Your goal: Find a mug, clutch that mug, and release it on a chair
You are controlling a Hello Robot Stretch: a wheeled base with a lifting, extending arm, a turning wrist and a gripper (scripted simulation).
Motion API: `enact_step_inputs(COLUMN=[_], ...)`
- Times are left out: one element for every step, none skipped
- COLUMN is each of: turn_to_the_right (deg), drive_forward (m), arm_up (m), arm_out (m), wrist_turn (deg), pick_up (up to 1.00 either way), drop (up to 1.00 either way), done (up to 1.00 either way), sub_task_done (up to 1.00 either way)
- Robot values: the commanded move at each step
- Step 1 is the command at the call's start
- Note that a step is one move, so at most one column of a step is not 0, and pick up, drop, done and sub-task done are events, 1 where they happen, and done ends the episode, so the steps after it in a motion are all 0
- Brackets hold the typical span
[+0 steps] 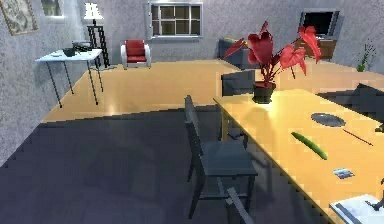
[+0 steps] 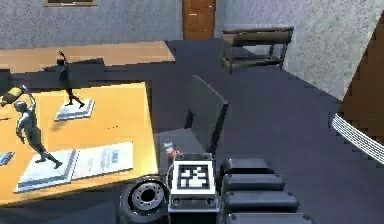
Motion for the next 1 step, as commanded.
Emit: enact_step_inputs(turn_to_the_right=[-3.0], drive_forward=[0.00], arm_up=[0.00], arm_out=[0.00], wrist_turn=[0.0], pick_up=[0.00], drop=[0.00], done=[0.00], sub_task_done=[0.00])
